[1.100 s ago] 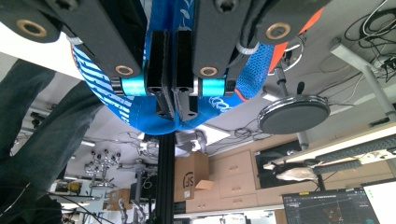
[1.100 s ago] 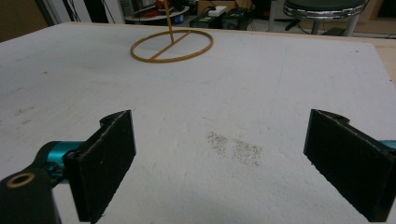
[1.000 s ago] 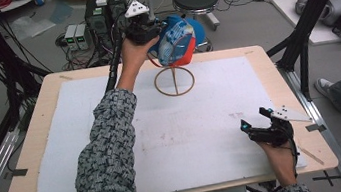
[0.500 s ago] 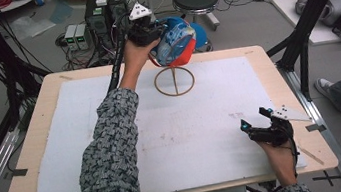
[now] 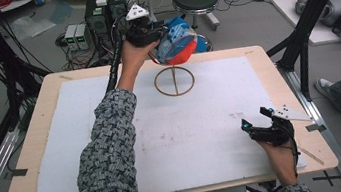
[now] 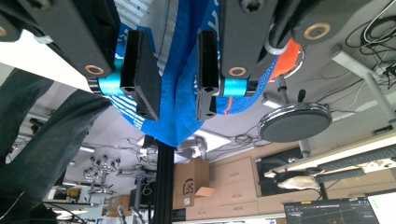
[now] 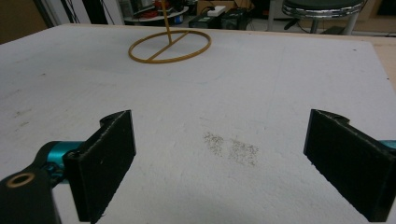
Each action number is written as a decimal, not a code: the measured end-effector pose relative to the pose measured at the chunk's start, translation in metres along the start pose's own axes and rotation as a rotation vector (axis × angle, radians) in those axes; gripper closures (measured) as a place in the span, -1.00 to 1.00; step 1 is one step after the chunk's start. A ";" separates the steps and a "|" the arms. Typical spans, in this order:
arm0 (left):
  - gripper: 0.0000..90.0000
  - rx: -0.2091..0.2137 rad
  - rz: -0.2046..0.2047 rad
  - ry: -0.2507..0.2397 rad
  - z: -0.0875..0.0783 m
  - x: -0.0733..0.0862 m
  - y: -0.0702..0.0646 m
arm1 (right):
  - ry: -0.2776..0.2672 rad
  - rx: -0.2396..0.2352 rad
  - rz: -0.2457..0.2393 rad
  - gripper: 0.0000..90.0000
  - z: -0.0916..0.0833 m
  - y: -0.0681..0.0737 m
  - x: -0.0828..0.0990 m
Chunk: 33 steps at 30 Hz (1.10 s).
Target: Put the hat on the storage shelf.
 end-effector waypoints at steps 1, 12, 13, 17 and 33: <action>0.53 0.001 -0.002 -0.004 -0.001 -0.001 0.000 | 0.003 0.000 0.004 -0.82 0.000 0.000 0.000; 0.34 -0.018 -0.020 -0.006 -0.033 0.001 0.014 | 0.008 0.003 -0.019 -0.82 0.003 0.004 0.000; 0.31 -0.022 -0.020 -0.005 -0.038 0.002 0.015 | 0.006 0.004 -0.024 -0.82 0.003 0.004 0.000; 0.24 -0.041 -0.021 -0.010 -0.060 0.005 0.021 | 0.004 0.004 -0.020 -0.82 0.004 0.004 -0.001; -0.06 -0.110 0.017 0.017 -0.153 0.032 0.017 | -0.025 0.017 -0.046 -0.82 0.013 0.011 -0.009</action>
Point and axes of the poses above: each handheld gripper's, and its own axes: z roughly forward along the jaws, x roughly out of its underside, y roughly to its left, the point moved 6 cm from there along z, roughly forward along the jaws, and after that the axes turned 6 degrees about z, right-handed, at the moved point
